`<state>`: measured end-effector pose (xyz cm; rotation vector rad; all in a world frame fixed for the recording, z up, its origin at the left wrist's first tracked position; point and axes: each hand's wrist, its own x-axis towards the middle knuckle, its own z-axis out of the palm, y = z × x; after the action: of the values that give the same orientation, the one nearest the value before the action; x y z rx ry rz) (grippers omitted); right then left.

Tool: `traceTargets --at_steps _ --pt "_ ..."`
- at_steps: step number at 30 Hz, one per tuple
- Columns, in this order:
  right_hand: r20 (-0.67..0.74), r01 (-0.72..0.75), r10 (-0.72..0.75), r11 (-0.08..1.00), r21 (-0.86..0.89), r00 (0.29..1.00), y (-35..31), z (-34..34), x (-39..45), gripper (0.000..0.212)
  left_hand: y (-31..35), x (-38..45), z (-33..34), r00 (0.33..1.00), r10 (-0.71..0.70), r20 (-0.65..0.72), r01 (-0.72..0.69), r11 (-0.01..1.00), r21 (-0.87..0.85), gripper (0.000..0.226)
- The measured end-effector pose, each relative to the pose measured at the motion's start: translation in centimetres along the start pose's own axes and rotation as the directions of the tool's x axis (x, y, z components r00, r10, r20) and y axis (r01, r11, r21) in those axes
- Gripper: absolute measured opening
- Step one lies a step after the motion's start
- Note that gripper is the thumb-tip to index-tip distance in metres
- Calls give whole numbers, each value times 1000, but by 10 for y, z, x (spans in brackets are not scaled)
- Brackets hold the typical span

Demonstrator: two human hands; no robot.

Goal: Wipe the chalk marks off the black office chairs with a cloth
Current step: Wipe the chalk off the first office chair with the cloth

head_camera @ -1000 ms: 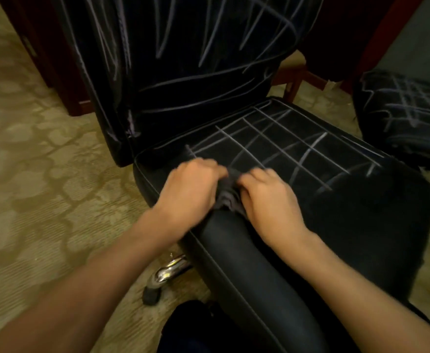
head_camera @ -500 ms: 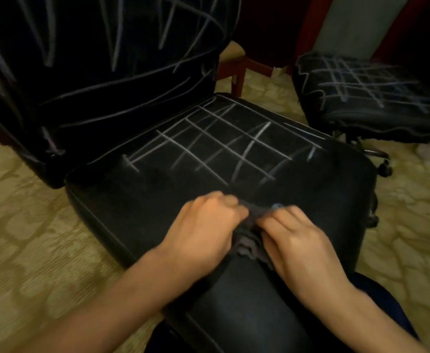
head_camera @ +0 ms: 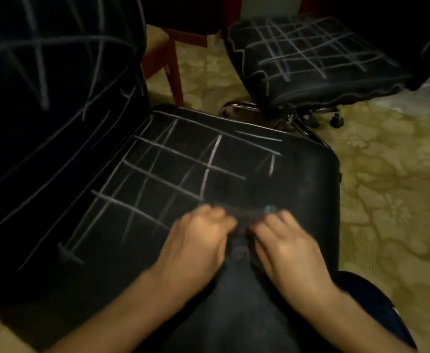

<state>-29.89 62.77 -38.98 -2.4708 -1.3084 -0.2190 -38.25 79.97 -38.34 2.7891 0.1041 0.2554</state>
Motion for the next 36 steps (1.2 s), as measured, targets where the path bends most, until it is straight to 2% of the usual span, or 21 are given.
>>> traceTargets --at_steps 3,5,7,10,15,17,20,24,27,29,32,34,36 --pt "7 -18 18 999 38 1000 -8 0 -7 21 -3 -3 0 998 53 41 -51 998 -46 23" --pt "-18 -56 56 998 -11 998 4 6 19 18 -11 27 4 998 59 12 -57 995 -76 23" --pt "-58 -125 120 989 -77 991 24 11 56 18 -21 74 6 999 49 -11 -49 997 -61 17" --pt "-74 -251 244 960 -125 967 61 21 109 3 -30 150 14 1000 20 13 -20 1000 -1 20" --pt "-73 -452 446 879 -153 892 95 37 156 11 -30 221 28 1000 -20 -16 20 1000 -17 30" --pt "-121 -469 455 873 -135 882 91 37 148 8 -28 218 31 999 -25 -20 24 999 -36 29" --pt "-202 -407 382 909 -96 902 71 28 108 11 -24 182 27 1000 9 -7 -10 998 -60 23" --pt "-131 -328 318 943 -61 939 49 12 57 5 -14 129 16 988 145 51 -136 980 -142 25" --pt "-161 -292 272 949 -118 949 79 15 75 9 -18 158 26 978 208 11 -206 975 -88 20" --pt "-176 -335 308 930 -150 935 105 19 107 8 -20 193 33 981 192 -18 -193 981 -30 19" --pt "-124 -448 433 882 -147 893 117 27 150 5 -24 231 35 996 88 -6 -88 996 0 23" --pt "-102 -503 494 856 -116 864 107 32 159 9 -27 231 33 999 38 -12 -38 999 -5 23" --pt "-110 -483 473 870 -97 874 91 31 148 5 -30 209 28 1000 15 -24 -15 1000 -14 19"
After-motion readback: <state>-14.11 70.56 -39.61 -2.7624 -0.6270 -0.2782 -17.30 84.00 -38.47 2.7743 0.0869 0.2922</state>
